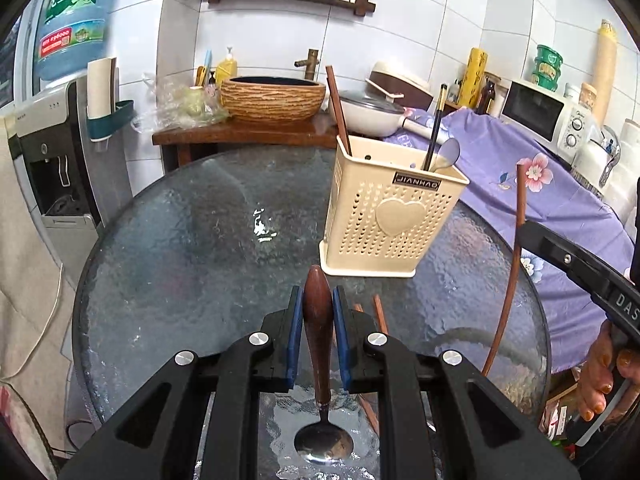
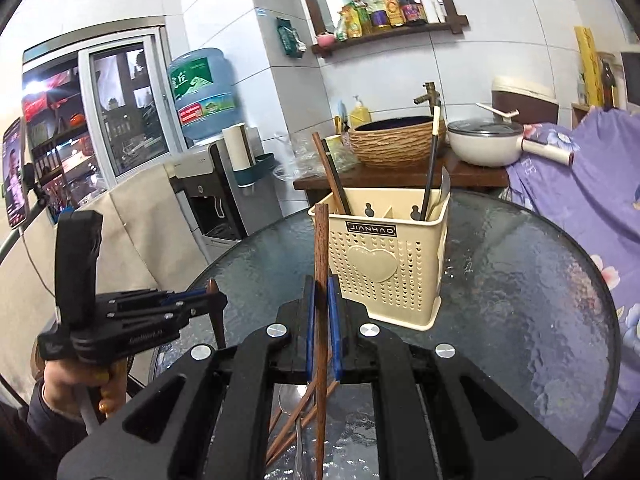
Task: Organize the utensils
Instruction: 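Lift both utensils over the cream basket and open both tools to drop them in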
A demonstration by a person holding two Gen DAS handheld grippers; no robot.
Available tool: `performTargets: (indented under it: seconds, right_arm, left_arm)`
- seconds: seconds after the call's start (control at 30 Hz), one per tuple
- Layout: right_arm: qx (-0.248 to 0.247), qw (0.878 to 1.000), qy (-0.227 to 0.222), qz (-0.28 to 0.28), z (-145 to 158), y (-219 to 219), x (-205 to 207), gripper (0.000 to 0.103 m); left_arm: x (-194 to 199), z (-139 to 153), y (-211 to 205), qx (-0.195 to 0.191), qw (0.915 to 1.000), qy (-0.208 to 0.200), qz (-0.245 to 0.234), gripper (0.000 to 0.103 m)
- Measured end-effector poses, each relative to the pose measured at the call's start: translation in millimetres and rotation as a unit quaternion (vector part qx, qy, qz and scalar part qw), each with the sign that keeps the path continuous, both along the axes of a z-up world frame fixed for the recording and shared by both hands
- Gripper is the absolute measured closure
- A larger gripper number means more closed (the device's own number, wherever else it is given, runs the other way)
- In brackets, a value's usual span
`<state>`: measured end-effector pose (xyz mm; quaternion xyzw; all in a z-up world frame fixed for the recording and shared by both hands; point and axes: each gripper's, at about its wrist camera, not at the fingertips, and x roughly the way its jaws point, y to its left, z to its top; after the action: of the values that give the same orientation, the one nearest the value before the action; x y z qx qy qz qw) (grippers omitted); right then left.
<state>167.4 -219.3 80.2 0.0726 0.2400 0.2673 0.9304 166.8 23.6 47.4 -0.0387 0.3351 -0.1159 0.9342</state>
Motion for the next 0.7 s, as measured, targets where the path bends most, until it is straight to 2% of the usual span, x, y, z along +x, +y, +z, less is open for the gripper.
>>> performTargets:
  seconds: [0.3,0.7]
  right_arm:
    - [-0.004,1.0,-0.017,0.005,7.1,-3.7,-7.9,0.096]
    - [-0.003,0.999,-0.045,-0.001,30.8,-0.9,-6.2,0.096]
  left_arm:
    - [-0.3,9.3,1.0,-0.002,0.9999,-0.013,0.001,0.088]
    - [2.8,37.4,0.2,-0.008,0.9988,-0.048,0.004,0.088]
